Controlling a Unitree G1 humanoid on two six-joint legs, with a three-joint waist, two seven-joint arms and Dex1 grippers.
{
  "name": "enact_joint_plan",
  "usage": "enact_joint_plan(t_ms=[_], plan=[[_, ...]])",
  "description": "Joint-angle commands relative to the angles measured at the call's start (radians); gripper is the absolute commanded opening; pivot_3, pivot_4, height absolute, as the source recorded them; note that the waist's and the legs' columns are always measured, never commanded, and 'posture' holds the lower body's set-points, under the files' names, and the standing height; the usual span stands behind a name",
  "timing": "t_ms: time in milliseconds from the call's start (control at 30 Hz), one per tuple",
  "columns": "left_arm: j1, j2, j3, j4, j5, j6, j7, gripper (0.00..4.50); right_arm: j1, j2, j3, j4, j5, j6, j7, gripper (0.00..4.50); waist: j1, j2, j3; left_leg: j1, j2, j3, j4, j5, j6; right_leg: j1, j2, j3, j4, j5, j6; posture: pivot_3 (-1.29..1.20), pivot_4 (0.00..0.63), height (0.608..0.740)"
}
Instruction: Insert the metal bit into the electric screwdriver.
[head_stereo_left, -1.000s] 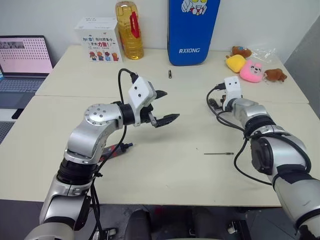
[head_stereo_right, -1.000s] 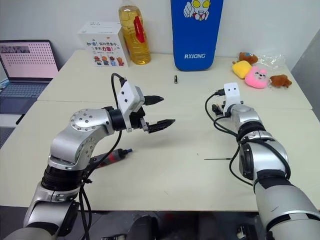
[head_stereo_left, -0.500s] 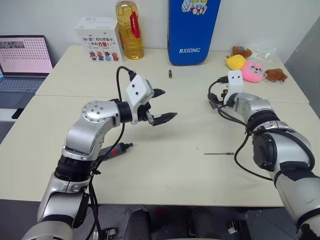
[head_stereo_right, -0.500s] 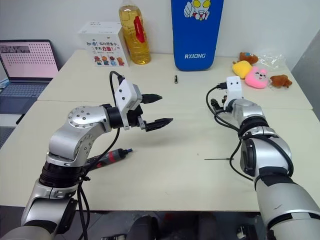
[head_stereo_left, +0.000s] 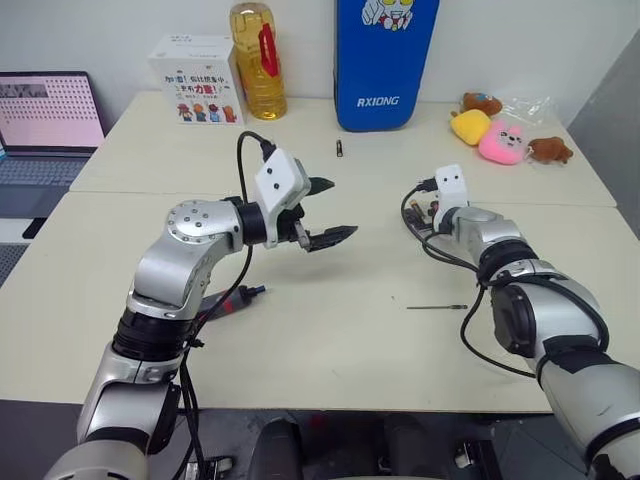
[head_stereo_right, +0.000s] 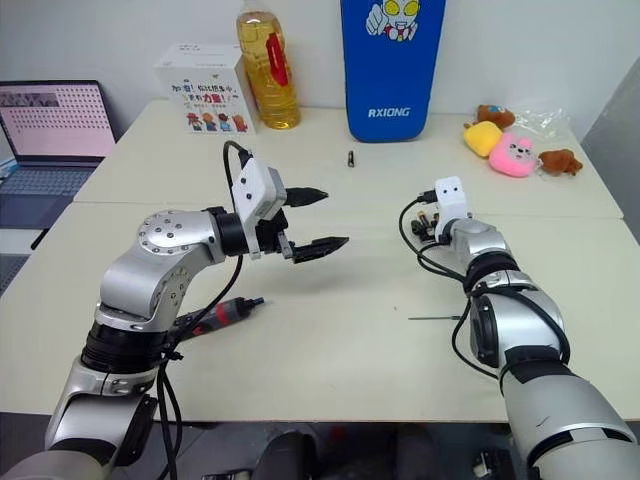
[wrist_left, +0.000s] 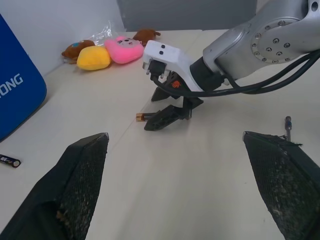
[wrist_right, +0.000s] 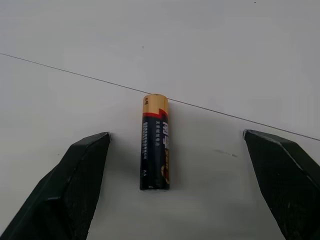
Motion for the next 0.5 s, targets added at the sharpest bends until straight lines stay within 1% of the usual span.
enact_joint_plan(t_ms=[33,67,167,200,333,467,500], plan=[[-0.004,0.017,0.025,-0.029,0.001,-0.007,0.003,4.5,-0.008,0.001,0.0,-0.017,-0.003,-0.012,-0.011,3.78,0.0,0.0,0.0,0.0,0.0,0.0,0.0,0.0,0.0,0.0,0.0,0.0,0.0,0.0,0.0,0.0,0.15,0.74],[0.001,0.02,0.026,-0.034,0.0,-0.005,0.005,4.5,-0.008,0.0,0.0,-0.016,-0.004,-0.012,-0.011,3.47,0.0,0.0,0.0,0.0,0.0,0.0,0.0,0.0,0.0,0.0,0.0,0.0,0.0,0.0,0.0,0.0,0.15,0.74],[0.012,0.024,0.031,-0.047,-0.003,0.001,0.01,4.5,-0.01,-0.002,0.002,-0.016,-0.006,-0.013,-0.01,2.88,0.001,0.0,0.0,0.0,0.0,0.0,0.0,0.0,0.0,0.0,0.0,0.0,0.0,0.0,0.0,0.0,0.15,0.74],[0.013,0.024,0.032,-0.049,-0.003,0.002,0.012,4.5,-0.01,-0.003,0.002,-0.016,-0.007,-0.013,-0.009,2.54,0.001,0.0,0.0,0.0,0.0,0.0,0.0,0.0,0.0,0.0,0.0,0.0,0.0,0.0,0.0,0.0,0.15,0.74],[0.011,0.024,0.032,-0.046,-0.002,0.001,0.017,4.5,-0.012,-0.003,0.005,-0.017,-0.007,-0.013,-0.003,1.59,0.003,0.0,0.0,0.0,0.0,0.0,0.0,0.0,0.0,0.0,0.0,0.0,0.0,0.0,0.0,0.0,0.15,0.74],[0.009,0.024,0.031,-0.038,-0.001,-0.004,0.017,4.5,-0.015,-0.011,-0.002,-0.018,0.002,-0.008,0.003,0.49,0.003,0.0,0.0,0.0,0.0,0.0,0.0,0.0,0.0,0.0,0.0,0.0,0.0,0.0,0.0,0.0,0.15,0.74],[0.009,0.025,0.031,-0.038,-0.001,-0.004,0.016,4.5,-0.016,-0.014,-0.007,-0.018,0.007,-0.005,0.0,0.33,0.003,0.0,0.0,0.0,0.0,0.0,0.0,0.0,0.0,0.0,0.0,0.0,0.0,0.0,0.0,0.0,0.15,0.74]])
